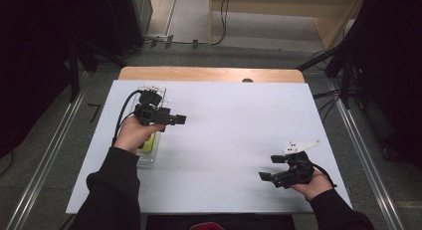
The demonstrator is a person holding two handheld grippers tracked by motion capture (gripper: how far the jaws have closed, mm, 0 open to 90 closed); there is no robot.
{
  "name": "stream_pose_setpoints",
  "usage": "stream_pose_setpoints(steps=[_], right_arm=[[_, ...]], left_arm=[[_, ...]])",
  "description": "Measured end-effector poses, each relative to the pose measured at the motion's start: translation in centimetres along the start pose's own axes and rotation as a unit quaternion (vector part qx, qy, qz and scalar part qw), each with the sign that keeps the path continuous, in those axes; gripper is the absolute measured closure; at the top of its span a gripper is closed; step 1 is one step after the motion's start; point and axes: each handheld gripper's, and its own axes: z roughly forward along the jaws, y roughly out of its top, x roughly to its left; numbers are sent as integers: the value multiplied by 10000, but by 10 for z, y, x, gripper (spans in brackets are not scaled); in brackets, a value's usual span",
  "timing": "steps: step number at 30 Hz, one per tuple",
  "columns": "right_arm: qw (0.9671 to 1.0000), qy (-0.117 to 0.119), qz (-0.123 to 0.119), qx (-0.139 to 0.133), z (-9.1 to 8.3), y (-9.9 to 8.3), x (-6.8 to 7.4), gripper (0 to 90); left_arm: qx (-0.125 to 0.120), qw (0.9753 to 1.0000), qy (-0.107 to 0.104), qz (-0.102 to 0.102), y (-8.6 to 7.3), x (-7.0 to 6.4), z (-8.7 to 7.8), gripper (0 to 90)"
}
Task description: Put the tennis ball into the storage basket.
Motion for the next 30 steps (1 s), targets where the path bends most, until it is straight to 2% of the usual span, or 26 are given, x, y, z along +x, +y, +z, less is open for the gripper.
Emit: stream_pose_setpoints(steps=[13,30], right_arm=[[10000,-12,30,-5,-1,0,0,141],[10000,-20,45,-1,-1,0,-1,141]], left_arm=[[6,9998,-96,159,-10,-8,2,193],[-13,9995,-189,240,-25,-18,8,194]])
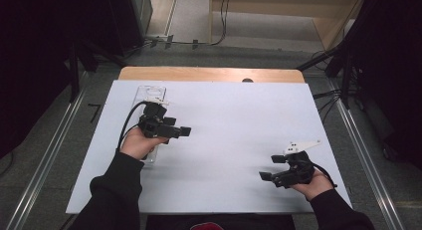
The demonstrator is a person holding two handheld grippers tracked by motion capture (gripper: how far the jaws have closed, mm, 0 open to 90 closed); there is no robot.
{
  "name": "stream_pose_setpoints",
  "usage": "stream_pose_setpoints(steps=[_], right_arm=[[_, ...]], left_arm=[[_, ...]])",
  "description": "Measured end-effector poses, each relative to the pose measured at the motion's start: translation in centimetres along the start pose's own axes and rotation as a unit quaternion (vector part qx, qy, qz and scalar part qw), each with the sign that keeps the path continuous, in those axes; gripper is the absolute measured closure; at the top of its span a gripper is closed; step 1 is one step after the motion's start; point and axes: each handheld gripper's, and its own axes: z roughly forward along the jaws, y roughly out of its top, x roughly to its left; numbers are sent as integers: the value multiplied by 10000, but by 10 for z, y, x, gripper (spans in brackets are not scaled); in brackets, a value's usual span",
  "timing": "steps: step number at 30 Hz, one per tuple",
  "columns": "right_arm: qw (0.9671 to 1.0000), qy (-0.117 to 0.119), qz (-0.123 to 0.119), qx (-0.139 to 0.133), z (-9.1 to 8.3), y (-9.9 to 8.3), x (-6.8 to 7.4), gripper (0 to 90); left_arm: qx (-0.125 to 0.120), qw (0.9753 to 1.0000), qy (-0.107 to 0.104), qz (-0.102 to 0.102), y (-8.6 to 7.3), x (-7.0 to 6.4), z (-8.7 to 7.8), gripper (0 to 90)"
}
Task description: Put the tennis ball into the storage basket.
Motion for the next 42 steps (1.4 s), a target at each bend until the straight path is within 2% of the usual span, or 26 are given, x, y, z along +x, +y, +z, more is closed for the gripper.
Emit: stream_pose_setpoints(steps=[17,24,30,35,38,42], right_arm=[[10000,-5,8,-2,0,0,0,141],[10000,-3,1,8,0,0,-1,141],[10000,-12,14,11,0,0,-1,141],[10000,-3,12,9,0,0,-1,141],[10000,-11,16,13,0,0,-1,141],[10000,-13,15,11,0,0,-1,141]], left_arm=[[39,9998,-161,90,-13,-8,3,193],[94,9996,-137,248,-19,-13,5,193],[104,9995,-94,279,-25,-14,5,192],[72,9990,-128,411,-32,-17,5,192],[137,9987,-93,486,-36,-19,6,192],[101,9982,-71,581,-39,-20,4,192]])
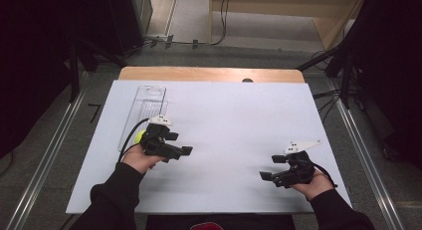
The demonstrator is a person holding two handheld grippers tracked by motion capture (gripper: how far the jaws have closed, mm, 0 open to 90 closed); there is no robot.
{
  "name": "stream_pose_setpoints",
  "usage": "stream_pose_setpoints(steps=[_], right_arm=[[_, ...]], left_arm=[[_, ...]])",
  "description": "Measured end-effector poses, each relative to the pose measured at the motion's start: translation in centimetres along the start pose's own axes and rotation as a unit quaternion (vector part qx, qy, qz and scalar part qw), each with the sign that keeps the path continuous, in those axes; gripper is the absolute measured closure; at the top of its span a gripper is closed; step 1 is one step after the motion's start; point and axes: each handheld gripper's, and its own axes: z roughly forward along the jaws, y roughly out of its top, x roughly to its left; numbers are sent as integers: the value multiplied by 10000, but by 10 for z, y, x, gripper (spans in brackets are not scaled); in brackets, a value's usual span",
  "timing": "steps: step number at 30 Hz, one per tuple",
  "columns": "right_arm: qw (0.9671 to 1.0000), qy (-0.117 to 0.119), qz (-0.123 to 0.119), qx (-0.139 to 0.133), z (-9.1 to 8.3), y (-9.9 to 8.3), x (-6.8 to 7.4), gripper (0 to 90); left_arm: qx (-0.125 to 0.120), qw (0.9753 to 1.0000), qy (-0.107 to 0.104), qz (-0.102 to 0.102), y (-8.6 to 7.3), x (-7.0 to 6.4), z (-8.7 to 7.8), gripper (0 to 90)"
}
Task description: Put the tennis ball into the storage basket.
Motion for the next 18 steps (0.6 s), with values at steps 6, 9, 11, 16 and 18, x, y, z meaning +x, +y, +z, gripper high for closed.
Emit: stream_pose_setpoints(steps=[6,9,11,16,18], right_arm=[[10000,-8,15,-3,0,0,0,141],[10000,-4,18,-1,0,0,0,141],[10000,-1,13,4,0,0,0,141],[10000,2,24,9,0,0,0,141],[10000,1,32,10,0,0,0,141]], left_arm=[[-4,9999,-4,162,-7,-3,-3,192],[-32,9998,-31,179,-10,-4,-3,192],[-47,9997,-15,220,-12,-5,-4,192],[-93,9997,19,230,-16,-8,-5,192],[-122,9997,-23,229,-18,-8,-5,192]])
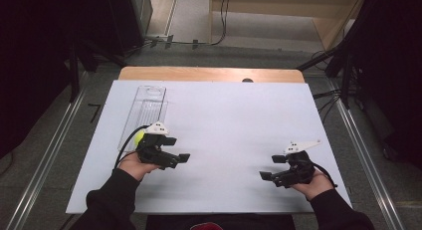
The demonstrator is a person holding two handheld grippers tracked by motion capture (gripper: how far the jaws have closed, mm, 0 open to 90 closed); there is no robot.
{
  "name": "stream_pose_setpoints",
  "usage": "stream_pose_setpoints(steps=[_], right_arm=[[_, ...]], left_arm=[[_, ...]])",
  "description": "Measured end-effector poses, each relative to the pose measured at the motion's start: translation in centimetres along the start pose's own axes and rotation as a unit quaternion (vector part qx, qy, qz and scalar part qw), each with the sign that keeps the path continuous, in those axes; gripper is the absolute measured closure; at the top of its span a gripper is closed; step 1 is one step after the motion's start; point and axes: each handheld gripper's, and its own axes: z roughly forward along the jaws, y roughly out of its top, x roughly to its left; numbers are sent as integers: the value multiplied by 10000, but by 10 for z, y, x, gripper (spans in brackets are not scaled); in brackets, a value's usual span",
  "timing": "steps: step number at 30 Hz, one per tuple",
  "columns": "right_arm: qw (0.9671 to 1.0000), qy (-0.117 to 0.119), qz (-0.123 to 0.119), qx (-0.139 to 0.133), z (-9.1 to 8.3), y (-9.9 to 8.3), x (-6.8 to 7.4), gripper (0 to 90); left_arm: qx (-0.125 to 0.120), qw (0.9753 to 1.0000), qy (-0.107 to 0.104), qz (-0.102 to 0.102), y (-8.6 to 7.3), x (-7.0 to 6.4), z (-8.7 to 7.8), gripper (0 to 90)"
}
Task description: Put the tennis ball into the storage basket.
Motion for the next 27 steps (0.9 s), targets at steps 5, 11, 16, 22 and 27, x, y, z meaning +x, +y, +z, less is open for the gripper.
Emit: stream_pose_setpoints(steps=[5,11,16,22,27], right_arm=[[10000,2,13,-1,0,0,0,141],[10000,0,15,2,0,0,0,141],[10000,0,22,3,0,0,0,141],[10000,-2,27,5,0,0,-1,141],[10000,-2,27,7,0,0,-1,141]], left_arm=[[27,10000,-49,9,-4,-1,0,192],[36,10000,-77,-20,-10,-1,0,192],[56,9998,-168,-8,-14,-1,-2,192],[106,9998,-171,37,-18,-3,-2,192],[192,9997,-158,60,-22,-3,-2,191]])
